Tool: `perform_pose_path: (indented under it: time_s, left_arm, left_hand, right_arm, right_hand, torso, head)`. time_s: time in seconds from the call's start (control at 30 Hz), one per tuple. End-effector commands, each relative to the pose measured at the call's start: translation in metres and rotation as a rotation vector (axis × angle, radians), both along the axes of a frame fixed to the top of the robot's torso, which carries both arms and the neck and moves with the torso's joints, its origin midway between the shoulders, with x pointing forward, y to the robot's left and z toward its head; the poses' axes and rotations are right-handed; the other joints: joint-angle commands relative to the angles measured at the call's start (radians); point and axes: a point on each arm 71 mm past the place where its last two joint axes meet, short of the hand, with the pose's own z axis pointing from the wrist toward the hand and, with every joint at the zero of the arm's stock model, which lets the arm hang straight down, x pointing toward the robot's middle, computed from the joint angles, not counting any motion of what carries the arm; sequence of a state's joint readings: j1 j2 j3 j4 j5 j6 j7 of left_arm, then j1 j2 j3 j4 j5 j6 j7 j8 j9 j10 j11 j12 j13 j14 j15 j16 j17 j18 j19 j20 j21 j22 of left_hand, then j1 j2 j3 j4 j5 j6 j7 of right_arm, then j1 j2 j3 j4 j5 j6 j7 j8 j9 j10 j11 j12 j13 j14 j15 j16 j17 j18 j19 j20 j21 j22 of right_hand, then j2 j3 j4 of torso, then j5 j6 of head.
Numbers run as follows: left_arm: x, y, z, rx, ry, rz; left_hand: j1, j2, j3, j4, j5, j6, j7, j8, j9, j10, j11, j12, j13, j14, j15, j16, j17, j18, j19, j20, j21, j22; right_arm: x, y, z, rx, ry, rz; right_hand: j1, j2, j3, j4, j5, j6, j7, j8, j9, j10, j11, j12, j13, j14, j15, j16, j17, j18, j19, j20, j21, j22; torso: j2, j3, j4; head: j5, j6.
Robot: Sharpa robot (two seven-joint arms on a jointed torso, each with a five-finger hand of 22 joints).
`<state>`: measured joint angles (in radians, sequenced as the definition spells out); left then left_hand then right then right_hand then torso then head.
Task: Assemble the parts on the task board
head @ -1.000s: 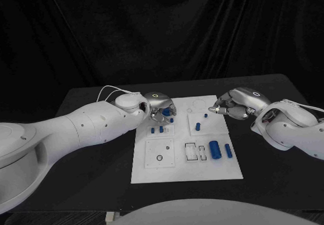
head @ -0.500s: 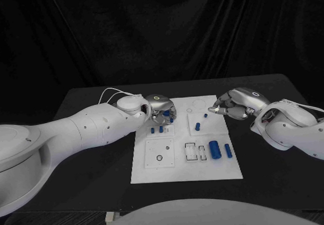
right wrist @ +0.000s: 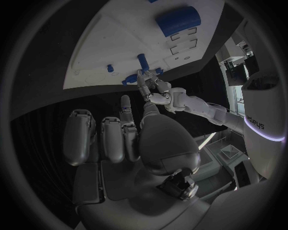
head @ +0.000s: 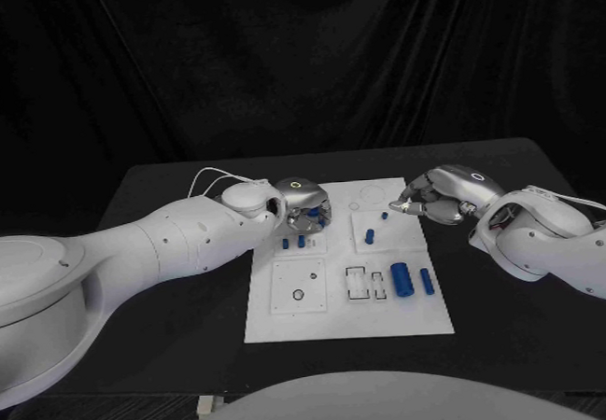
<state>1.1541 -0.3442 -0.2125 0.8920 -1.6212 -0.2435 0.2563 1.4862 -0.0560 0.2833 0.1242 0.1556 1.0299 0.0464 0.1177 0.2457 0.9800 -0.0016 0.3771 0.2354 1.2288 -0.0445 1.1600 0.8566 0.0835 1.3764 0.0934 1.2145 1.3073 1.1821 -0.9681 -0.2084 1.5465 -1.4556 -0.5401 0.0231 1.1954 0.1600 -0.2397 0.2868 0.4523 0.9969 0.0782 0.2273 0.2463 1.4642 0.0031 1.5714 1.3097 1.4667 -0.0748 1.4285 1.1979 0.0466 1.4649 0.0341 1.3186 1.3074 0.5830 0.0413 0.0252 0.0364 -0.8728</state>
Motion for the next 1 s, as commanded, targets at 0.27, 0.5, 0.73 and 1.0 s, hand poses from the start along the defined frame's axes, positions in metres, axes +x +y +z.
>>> perform_pose_path:
  time_s: [0.27,0.5,0.73,1.0]
  left_arm:
    - [-0.003,0.0,0.006,-0.066,-0.078,-0.021]
    - [-0.001,0.004,0.033,-0.08,-0.108,-0.04]
    - [0.001,0.018,0.062,-0.057,-0.102,-0.045]
    - [-0.001,0.033,0.068,-0.02,-0.061,-0.04]
  left_hand:
    - [0.043,0.009,0.027,-0.044,0.043,0.046,0.021,0.009,0.001,0.079,0.012,-0.046,-0.019,0.044,0.007,0.008,0.002,-0.017,0.033,-0.008,0.045,0.177]
    - [0.036,0.004,0.028,-0.045,0.011,0.04,0.022,-0.004,-0.006,0.09,0.015,-0.075,-0.032,0.043,0.008,-0.013,-0.027,-0.015,0.029,-0.011,0.035,0.173]
    - [0.025,0.0,0.029,-0.037,-0.052,-0.018,0.004,-0.045,-0.027,0.07,0.005,-0.118,-0.05,0.017,0.006,-0.042,-0.061,-0.007,-0.001,-0.009,-0.015,0.16]
    - [0.023,-0.001,0.031,-0.031,-0.084,-0.023,0.002,-0.047,-0.032,0.051,0.002,-0.142,-0.055,-0.017,0.007,-0.06,-0.088,0.002,-0.034,-0.006,-0.068,0.147]
  right_arm:
    - [0.0,-0.002,-0.002,-0.009,0.017,-0.015]
    - [0.0,-0.001,-0.004,-0.011,0.027,-0.016]
    - [0.001,-0.001,-0.006,-0.016,0.04,-0.017]
    - [0.001,-0.001,-0.007,-0.019,0.047,-0.02]
  right_hand:
    - [0.01,-0.001,-0.008,0.001,0.004,0.005,-0.001,0.0,0.0,0.107,-0.005,-0.001,0.261,0.043,0.005,-0.005,-0.001,0.015,0.018,0.005,-0.005,0.178]
    - [0.01,-0.001,-0.008,0.001,0.004,0.005,-0.001,0.0,0.0,0.107,-0.005,-0.001,0.261,0.043,0.005,-0.005,-0.001,0.015,0.018,0.005,-0.005,0.178]
    - [0.01,0.002,-0.007,0.002,0.004,0.009,-0.002,0.002,0.001,0.107,-0.005,-0.001,0.261,0.042,0.005,-0.006,-0.003,0.016,0.017,0.005,-0.007,0.178]
    - [0.01,0.002,-0.007,0.002,0.003,0.011,-0.002,0.003,0.001,0.107,-0.005,-0.001,0.261,0.042,0.005,-0.006,-0.004,0.016,0.017,0.005,-0.007,0.178]
  torso:
    - [0.0,-0.0001,-0.0002]
    - [0.0,-0.0001,0.0]
    - [-0.001,0.0,0.0012]
    - [0.0,-0.0001,0.0004]
  head:
    - [-0.003,0.0]
    - [-0.002,0.0]
    - [0.0,0.0]
    - [0.006,0.0]
